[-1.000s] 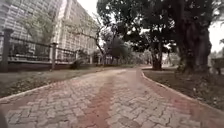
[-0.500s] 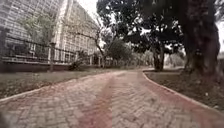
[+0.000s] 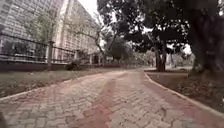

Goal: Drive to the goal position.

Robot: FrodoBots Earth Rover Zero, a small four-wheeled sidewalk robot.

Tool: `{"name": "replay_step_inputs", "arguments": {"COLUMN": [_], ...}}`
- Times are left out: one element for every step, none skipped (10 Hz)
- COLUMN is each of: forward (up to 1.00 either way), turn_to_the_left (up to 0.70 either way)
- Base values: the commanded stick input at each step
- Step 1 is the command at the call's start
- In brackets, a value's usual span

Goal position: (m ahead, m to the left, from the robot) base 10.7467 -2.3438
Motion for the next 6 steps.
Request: {"name": "replay_step_inputs", "arguments": {"forward": [0.7, 0.7, 0.7, 0.7, 0.7, 0.7], "turn_to_the_left": [0.0, -0.1, -0.2, -0.27, -0.32, -0.14]}}
